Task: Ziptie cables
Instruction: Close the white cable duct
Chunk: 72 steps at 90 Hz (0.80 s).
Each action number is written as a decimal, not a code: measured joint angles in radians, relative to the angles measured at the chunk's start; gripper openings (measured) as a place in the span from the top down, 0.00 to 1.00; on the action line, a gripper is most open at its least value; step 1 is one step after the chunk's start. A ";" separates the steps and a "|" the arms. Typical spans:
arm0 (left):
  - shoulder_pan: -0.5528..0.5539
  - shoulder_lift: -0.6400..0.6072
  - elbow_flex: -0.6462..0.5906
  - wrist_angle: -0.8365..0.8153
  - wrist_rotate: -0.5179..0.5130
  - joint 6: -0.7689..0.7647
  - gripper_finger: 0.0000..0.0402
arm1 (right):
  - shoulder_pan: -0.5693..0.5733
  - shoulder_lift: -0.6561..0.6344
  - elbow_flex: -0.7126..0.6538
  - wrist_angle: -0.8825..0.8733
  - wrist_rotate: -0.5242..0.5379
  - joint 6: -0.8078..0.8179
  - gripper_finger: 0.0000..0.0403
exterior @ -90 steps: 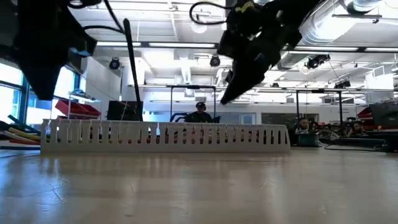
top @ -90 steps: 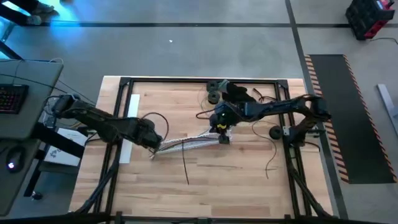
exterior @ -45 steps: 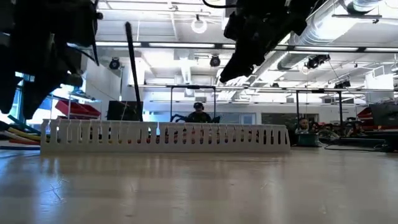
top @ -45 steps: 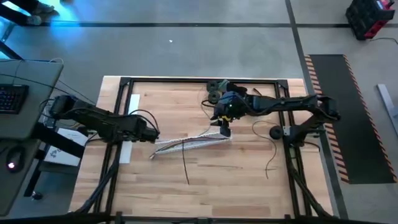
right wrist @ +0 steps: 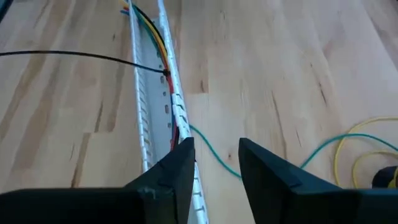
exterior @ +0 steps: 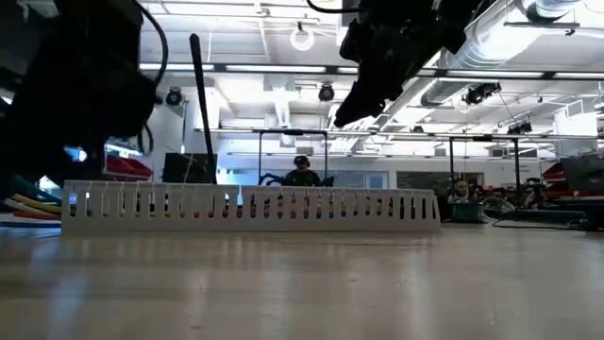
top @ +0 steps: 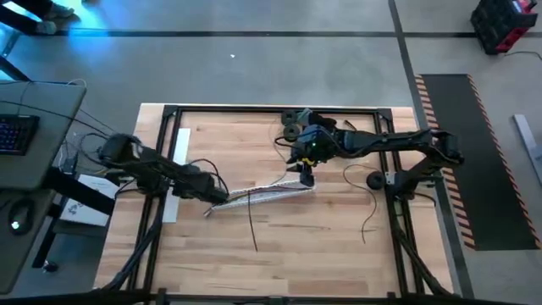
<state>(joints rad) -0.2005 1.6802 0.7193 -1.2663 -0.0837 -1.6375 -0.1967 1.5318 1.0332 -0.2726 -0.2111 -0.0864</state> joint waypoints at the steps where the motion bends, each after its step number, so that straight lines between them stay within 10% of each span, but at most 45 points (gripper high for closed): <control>1: 0.000 0.008 0.000 0.001 0.004 0.000 0.99 | 0.000 0.000 0.000 0.000 0.000 0.000 0.73; 38: -0.003 -0.048 0.032 0.134 0.048 0.124 1.00 | 0.000 0.000 0.000 0.000 0.000 0.000 0.73; 72: 0.008 -0.278 0.062 0.239 -0.171 0.002 1.00 | 0.000 0.000 0.000 0.008 0.000 0.000 0.73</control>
<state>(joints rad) -0.1922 1.4019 0.7815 -1.0269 -0.2543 -1.6358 -0.1963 1.5318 1.0332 -0.2649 -0.2111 -0.0863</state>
